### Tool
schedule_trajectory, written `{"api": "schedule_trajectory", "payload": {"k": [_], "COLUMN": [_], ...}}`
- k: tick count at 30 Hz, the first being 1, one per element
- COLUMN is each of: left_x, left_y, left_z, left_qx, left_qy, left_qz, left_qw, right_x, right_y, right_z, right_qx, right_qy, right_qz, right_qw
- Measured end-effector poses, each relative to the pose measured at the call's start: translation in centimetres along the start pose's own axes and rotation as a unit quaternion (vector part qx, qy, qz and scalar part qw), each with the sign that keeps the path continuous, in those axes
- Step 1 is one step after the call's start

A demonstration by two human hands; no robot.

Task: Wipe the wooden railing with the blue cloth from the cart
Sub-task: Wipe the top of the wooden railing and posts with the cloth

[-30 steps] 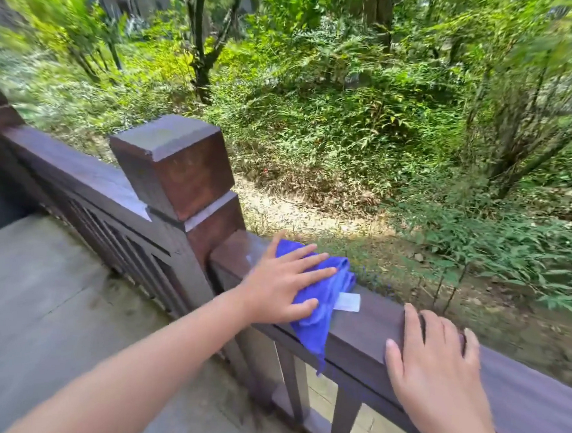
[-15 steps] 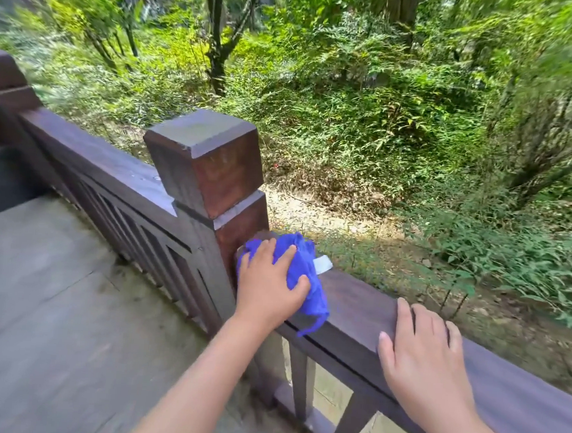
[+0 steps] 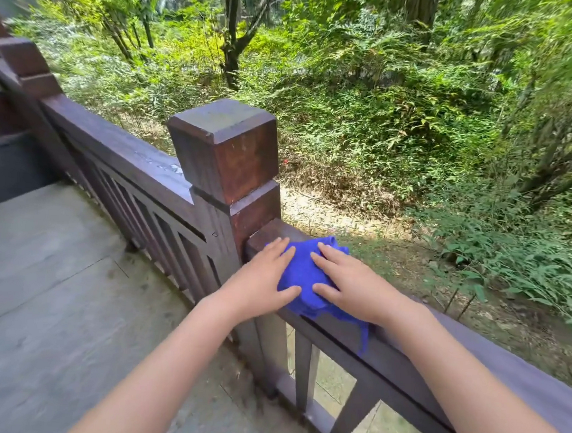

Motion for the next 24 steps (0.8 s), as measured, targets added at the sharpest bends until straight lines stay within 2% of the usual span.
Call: {"api": "schedule_trajectory", "payload": {"k": [5,11,15,19,24], "left_x": [-0.3,-2.7,-4.6,-6.2,-8.5], "left_y": [0.1,0.8,0.9,1.1,-0.1], "left_z": [-1.0,-3.8,-5.8,-6.1,-3.6], "left_qx": [0.064,-0.016,0.017,0.005,-0.046], "left_qy": [0.025,0.07,0.087,0.083,0.019], "left_qz": [-0.013,-0.138,-0.201,-0.2,-0.156], "left_qw": [0.998,0.988,0.976,0.976,0.986], "right_x": [-0.5,-3.4,-5.7,-6.4,-5.4], "right_y": [0.4,1.1,1.6,1.8,1.3], "right_z": [-0.4,0.3,1.6,2.5,3.3], "right_qx": [0.045,0.033,-0.004,-0.019,0.079], "right_qy": [-0.004,0.025,0.029,0.017,-0.03], "right_qz": [-0.035,-0.132,-0.19,-0.18,-0.145], "right_qw": [0.998,0.99,0.981,0.983,0.986]}}
Point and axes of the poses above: each hand's wrist, its own x-axis towards the middle knuckle, its own y-axis out of the palm, z = x × y, the point moved 9 cm from there along x, towards the middle knuckle, and after that the axes turned 13 degrees about z, right-handed, at the moved point
